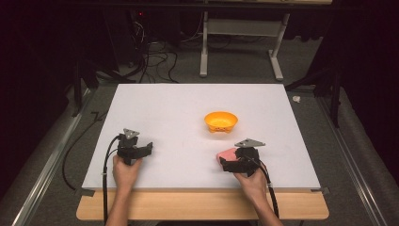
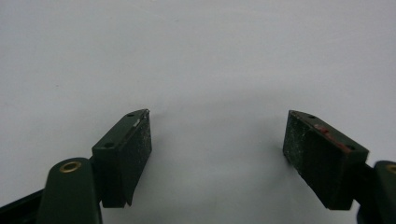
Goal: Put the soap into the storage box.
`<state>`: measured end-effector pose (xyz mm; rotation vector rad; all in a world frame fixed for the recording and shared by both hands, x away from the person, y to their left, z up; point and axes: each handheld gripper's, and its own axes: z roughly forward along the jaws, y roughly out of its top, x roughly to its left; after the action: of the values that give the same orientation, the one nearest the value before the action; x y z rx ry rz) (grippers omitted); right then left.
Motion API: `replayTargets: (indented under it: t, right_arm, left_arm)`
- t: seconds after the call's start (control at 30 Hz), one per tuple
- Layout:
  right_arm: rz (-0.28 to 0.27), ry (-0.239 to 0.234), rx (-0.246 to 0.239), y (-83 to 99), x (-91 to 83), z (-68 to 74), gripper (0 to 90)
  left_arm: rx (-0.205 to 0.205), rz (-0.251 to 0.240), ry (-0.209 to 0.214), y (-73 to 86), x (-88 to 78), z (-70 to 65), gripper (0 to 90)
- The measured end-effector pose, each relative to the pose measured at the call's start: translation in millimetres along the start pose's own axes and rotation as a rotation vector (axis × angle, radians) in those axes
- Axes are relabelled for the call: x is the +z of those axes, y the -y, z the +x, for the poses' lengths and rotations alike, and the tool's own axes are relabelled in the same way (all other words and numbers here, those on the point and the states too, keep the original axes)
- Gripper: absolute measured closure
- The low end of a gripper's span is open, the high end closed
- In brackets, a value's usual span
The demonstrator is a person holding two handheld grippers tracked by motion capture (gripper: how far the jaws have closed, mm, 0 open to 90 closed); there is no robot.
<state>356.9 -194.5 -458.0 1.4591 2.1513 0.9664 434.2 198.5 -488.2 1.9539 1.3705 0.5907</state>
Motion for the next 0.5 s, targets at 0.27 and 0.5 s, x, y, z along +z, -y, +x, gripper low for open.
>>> replayTargets:
  t: [0.27,0.5]
  right_arm:
    - [0.052,0.037,0.002,3.1,13.8,6.4,12.0]
    - [0.075,0.069,-0.017,7.9,22.9,10.1,11.8]
  left_arm:
    - [0.000,0.000,0.000,0.0,0.0,0.0,24.0]
    - [0.000,0.000,0.000,0.0,0.0,0.0,24.0]
